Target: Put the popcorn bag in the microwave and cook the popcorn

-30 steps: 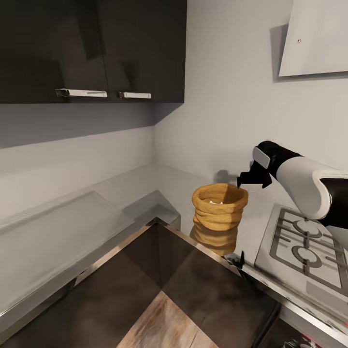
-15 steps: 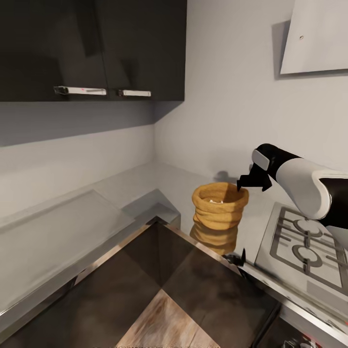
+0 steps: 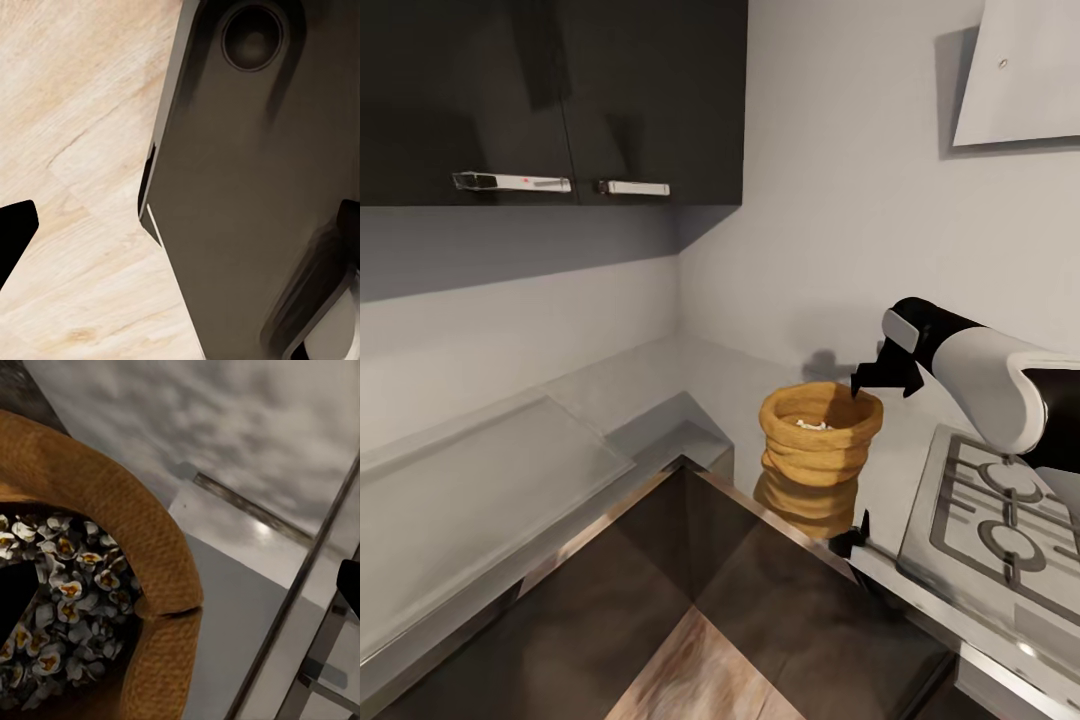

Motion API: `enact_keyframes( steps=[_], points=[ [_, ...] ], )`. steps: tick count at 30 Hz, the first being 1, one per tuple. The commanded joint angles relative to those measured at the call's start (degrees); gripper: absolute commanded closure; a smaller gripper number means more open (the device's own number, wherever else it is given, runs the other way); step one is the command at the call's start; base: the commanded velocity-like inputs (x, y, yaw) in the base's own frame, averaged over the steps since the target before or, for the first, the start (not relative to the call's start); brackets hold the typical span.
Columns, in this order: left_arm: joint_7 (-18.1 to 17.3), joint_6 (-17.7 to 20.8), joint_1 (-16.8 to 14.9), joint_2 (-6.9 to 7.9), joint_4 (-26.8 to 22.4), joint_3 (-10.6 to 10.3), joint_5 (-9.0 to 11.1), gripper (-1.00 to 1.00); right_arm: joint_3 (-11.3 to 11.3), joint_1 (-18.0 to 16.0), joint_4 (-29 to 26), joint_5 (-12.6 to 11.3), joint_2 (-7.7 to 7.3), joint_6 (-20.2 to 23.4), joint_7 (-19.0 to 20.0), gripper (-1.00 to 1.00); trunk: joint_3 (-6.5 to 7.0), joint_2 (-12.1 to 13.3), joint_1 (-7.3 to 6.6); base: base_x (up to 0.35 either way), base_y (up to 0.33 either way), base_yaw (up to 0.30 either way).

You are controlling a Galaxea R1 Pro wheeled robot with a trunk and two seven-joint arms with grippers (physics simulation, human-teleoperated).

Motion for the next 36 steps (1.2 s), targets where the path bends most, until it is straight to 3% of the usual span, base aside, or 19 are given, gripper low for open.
enact_keyframes(
  steps=[1,36],
  points=[
    [0.11,0.09,-0.03,-0.01,-0.04,0.19,0.01,-1.00,0.01,-0.08,0.13,-0.31,0.00,0.04,-0.31,-1.00,-0.06,-0.04,0.00,0.003,0.000,0.000],
    [0.11,0.09,-0.03,-0.04,-0.03,0.15,0.01,-1.00,-0.15,2.63,1.87,-0.37,0.00,-0.12,-0.18,-1.00,-0.06,-0.04,0.00,0.000,0.000,0.000]
  ],
)
